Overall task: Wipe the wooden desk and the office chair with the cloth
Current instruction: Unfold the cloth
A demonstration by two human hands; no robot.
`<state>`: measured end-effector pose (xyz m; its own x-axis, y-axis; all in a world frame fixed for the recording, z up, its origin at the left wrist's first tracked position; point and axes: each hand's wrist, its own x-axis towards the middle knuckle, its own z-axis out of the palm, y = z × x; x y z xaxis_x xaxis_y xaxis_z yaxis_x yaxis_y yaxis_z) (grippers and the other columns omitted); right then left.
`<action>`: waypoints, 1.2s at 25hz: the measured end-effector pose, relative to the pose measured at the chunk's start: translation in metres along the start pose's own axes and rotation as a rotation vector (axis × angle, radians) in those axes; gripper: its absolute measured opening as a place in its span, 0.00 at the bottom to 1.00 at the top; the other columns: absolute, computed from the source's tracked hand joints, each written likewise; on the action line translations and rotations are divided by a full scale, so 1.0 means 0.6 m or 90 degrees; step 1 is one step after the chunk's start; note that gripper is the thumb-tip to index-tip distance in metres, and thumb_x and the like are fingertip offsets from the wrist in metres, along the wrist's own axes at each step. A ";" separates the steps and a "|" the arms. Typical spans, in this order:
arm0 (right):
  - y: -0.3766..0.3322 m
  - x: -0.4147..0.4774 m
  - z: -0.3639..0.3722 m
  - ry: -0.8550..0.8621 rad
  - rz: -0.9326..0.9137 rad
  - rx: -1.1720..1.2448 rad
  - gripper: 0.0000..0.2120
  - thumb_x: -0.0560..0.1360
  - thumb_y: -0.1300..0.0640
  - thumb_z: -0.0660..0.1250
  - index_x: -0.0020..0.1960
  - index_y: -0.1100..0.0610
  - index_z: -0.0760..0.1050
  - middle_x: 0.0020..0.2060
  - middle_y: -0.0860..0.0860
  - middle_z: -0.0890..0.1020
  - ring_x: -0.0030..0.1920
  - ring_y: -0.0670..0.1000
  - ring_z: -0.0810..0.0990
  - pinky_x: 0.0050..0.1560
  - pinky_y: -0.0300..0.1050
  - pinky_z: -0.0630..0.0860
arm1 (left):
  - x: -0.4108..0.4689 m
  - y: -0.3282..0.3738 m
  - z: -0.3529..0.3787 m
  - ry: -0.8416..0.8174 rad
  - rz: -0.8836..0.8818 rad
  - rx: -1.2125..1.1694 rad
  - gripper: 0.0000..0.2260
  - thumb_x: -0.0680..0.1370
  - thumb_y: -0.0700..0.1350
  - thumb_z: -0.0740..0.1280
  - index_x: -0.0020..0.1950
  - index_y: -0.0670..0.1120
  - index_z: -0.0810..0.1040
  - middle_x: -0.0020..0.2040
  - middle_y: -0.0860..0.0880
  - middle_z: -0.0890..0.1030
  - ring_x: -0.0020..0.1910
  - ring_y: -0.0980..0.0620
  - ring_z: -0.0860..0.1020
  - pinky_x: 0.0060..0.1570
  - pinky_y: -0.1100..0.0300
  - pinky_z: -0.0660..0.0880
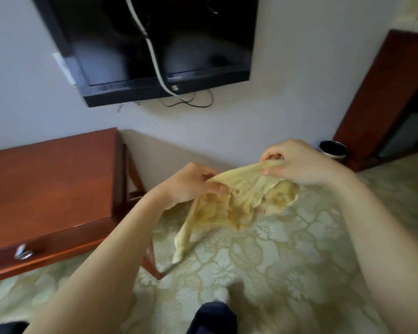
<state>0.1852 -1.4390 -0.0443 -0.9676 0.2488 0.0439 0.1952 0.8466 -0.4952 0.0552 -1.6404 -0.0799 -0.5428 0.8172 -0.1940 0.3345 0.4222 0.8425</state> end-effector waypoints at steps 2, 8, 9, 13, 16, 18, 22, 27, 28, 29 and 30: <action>0.057 0.027 -0.007 0.139 0.074 -0.118 0.02 0.73 0.52 0.70 0.45 0.48 0.79 0.38 0.44 0.79 0.42 0.47 0.77 0.38 0.39 0.68 | 0.103 0.031 0.025 0.033 0.007 0.008 0.04 0.74 0.45 0.70 0.46 0.46 0.80 0.43 0.43 0.82 0.38 0.50 0.79 0.43 0.51 0.77; 0.199 0.126 -0.033 0.339 0.162 -0.239 0.09 0.74 0.53 0.67 0.54 0.50 0.74 0.43 0.49 0.80 0.44 0.55 0.80 0.38 0.45 0.72 | 0.402 0.170 0.099 0.043 -0.070 -0.303 0.11 0.80 0.38 0.57 0.61 0.42 0.72 0.46 0.44 0.77 0.40 0.48 0.78 0.33 0.60 0.79; 0.225 0.139 -0.046 0.354 0.178 -0.195 0.10 0.74 0.53 0.67 0.55 0.49 0.74 0.40 0.46 0.79 0.42 0.52 0.79 0.36 0.43 0.70 | 0.455 0.204 0.111 0.015 -0.059 -0.332 0.12 0.79 0.37 0.57 0.62 0.41 0.72 0.45 0.44 0.78 0.40 0.48 0.78 0.35 0.60 0.79; 0.338 0.139 -0.119 0.337 0.221 0.154 0.09 0.74 0.52 0.69 0.54 0.48 0.78 0.36 0.40 0.79 0.38 0.39 0.79 0.39 0.30 0.71 | 0.607 0.305 0.172 -0.099 0.033 -0.325 0.13 0.78 0.37 0.60 0.62 0.46 0.73 0.37 0.49 0.78 0.36 0.53 0.78 0.38 0.61 0.77; 0.455 0.101 -0.221 0.489 0.242 0.278 0.06 0.76 0.56 0.67 0.52 0.52 0.80 0.45 0.44 0.83 0.45 0.39 0.80 0.46 0.29 0.72 | 0.701 0.385 0.242 -0.251 0.109 -0.300 0.14 0.78 0.37 0.60 0.62 0.47 0.73 0.31 0.54 0.79 0.33 0.57 0.78 0.36 0.62 0.78; 0.522 0.079 -0.282 0.536 0.276 0.288 0.13 0.75 0.54 0.68 0.60 0.49 0.76 0.53 0.42 0.80 0.52 0.34 0.76 0.49 0.29 0.71 | 0.751 0.429 0.288 -0.363 0.158 -0.287 0.16 0.78 0.35 0.58 0.62 0.48 0.74 0.36 0.51 0.81 0.35 0.56 0.79 0.35 0.62 0.77; 0.701 0.044 -0.395 0.434 0.289 0.325 0.20 0.71 0.43 0.67 0.63 0.41 0.72 0.55 0.38 0.78 0.55 0.35 0.77 0.48 0.29 0.74 | 0.867 0.544 0.451 -0.533 0.207 -0.246 0.21 0.67 0.44 0.70 0.60 0.52 0.77 0.49 0.43 0.79 0.47 0.46 0.78 0.45 0.55 0.78; 0.923 0.038 -0.530 0.449 0.309 0.273 0.07 0.73 0.50 0.70 0.48 0.51 0.80 0.38 0.48 0.85 0.39 0.45 0.84 0.39 0.37 0.80 | 1.041 0.673 0.617 -0.504 0.176 -0.298 0.14 0.76 0.41 0.62 0.59 0.50 0.79 0.46 0.47 0.84 0.43 0.51 0.82 0.39 0.59 0.78; 0.966 0.041 -0.560 0.459 0.308 0.266 0.06 0.73 0.51 0.70 0.47 0.52 0.80 0.38 0.49 0.85 0.39 0.45 0.84 0.38 0.37 0.80 | 1.080 0.692 0.644 -0.503 0.153 -0.335 0.14 0.76 0.41 0.60 0.60 0.48 0.78 0.47 0.46 0.84 0.44 0.50 0.82 0.40 0.58 0.78; 1.008 0.044 -0.590 0.476 0.306 0.263 0.05 0.74 0.52 0.70 0.46 0.53 0.80 0.38 0.50 0.85 0.39 0.46 0.84 0.38 0.38 0.80 | 1.116 0.712 0.672 -0.499 0.131 -0.359 0.15 0.76 0.43 0.59 0.61 0.47 0.77 0.49 0.45 0.83 0.47 0.49 0.82 0.43 0.56 0.78; 1.044 0.049 -0.614 0.498 0.307 0.269 0.04 0.74 0.53 0.70 0.46 0.53 0.80 0.38 0.50 0.85 0.39 0.47 0.84 0.39 0.40 0.81 | 1.146 0.724 0.697 -0.492 0.119 -0.355 0.15 0.76 0.45 0.59 0.62 0.46 0.76 0.53 0.45 0.82 0.50 0.48 0.81 0.47 0.55 0.78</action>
<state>0.3383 -0.7283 -0.0336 -0.3938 0.8876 0.2390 0.3177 0.3754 -0.8707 0.1494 -0.7311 -0.0571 0.2044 0.9686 -0.1418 -0.1578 0.1756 0.9717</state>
